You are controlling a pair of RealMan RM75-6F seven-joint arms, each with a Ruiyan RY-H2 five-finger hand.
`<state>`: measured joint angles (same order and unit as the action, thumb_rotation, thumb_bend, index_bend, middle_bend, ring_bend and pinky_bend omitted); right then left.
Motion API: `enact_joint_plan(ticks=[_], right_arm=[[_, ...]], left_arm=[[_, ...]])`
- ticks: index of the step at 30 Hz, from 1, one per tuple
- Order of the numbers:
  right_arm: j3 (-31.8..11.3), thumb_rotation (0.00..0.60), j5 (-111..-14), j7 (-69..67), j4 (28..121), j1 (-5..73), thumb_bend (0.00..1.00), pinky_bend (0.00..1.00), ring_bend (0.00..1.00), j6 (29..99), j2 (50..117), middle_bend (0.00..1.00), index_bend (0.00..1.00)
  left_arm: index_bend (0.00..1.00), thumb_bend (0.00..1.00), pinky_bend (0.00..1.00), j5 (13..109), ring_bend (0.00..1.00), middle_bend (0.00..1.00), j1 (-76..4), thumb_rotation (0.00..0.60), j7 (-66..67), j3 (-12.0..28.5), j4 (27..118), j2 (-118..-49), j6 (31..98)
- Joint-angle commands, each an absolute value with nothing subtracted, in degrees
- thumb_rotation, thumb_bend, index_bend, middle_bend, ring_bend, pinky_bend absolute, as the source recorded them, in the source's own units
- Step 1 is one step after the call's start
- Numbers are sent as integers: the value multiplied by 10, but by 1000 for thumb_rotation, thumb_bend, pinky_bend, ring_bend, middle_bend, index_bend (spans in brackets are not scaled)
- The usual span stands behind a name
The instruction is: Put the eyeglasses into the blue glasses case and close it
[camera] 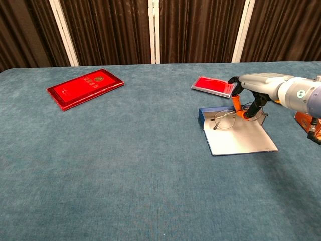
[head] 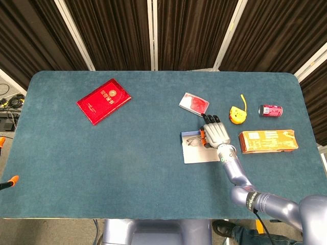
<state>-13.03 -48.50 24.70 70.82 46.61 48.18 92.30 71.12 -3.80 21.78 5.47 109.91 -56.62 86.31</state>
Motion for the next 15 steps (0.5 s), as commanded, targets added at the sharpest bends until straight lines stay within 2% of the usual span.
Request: enact_joint_plan(ticks=[1, 5, 8, 12, 15], right_arm=[[-133, 600, -476, 252, 705, 469, 374, 0, 0, 486, 928, 0, 630], [-135, 600, -465, 258, 703, 472, 372, 0, 0, 490, 932, 0, 590], [-134, 600, -456, 265, 703, 473, 331, 0, 0, 488, 933, 0, 450], [-131, 600, -456, 271, 704, 474, 217, 0, 0, 495, 933, 0, 193], [-130, 600, -463, 270, 712, 471, 198, 0, 0, 505, 930, 0, 125]], left_arm=[[0, 0, 0, 711, 0, 0, -38, 600, 218, 54, 1099, -566, 863], [0, 0, 0, 710, 0, 0, -39, 600, 217, 54, 1099, -566, 863], [0, 0, 0, 709, 0, 0, -39, 600, 216, 54, 1099, -566, 862], [0, 0, 0, 710, 0, 0, -40, 600, 214, 54, 1099, -565, 863], [0, 0, 0, 709, 0, 0, -40, 600, 213, 54, 1099, -564, 862]])
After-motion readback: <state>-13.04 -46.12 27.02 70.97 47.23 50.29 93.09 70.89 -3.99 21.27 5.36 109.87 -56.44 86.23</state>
